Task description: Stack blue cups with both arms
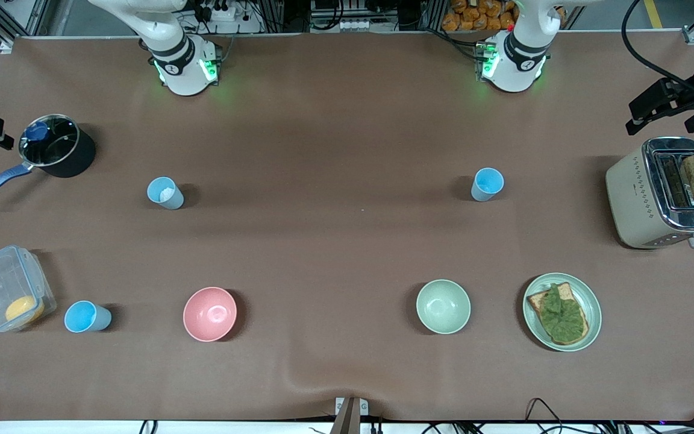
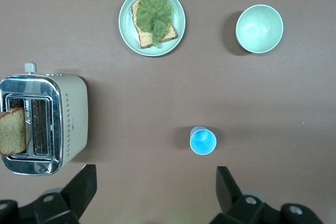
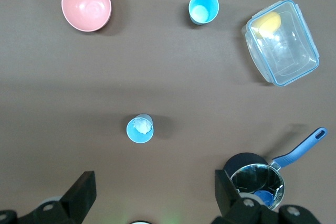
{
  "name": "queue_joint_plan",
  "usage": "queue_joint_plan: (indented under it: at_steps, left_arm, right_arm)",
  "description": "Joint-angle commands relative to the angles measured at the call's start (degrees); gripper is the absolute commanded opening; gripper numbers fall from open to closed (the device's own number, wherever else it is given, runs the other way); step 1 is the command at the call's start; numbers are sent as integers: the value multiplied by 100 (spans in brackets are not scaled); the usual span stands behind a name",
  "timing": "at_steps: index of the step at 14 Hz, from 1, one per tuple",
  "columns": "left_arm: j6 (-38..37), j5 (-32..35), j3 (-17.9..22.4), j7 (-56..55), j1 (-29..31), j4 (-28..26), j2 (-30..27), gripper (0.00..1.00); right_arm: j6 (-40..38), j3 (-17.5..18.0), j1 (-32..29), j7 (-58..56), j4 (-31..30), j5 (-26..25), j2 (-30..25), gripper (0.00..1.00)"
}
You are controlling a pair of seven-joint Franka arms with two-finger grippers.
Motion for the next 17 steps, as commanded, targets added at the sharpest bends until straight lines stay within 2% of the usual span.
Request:
queue_joint_plan:
  at_steps: [1,12,14,17]
  left_arm:
    - [-66,17,51,-82,52,55,-33,100]
    - [-57,-71,70,-82,44,55,-15,100]
    - [-57,-71,70,-82,35,55,-15,100]
    - [-48,-62,70,-73,35,64,-15,100]
  right_arm:
    - [32,75,-57,1,-31,36,-39,100]
    - [357,83,66,1,-101,45,180,100]
    - [584,83,250,1,-398,36,181,100]
    - [1339,92,364,1,-1153,36,111,100]
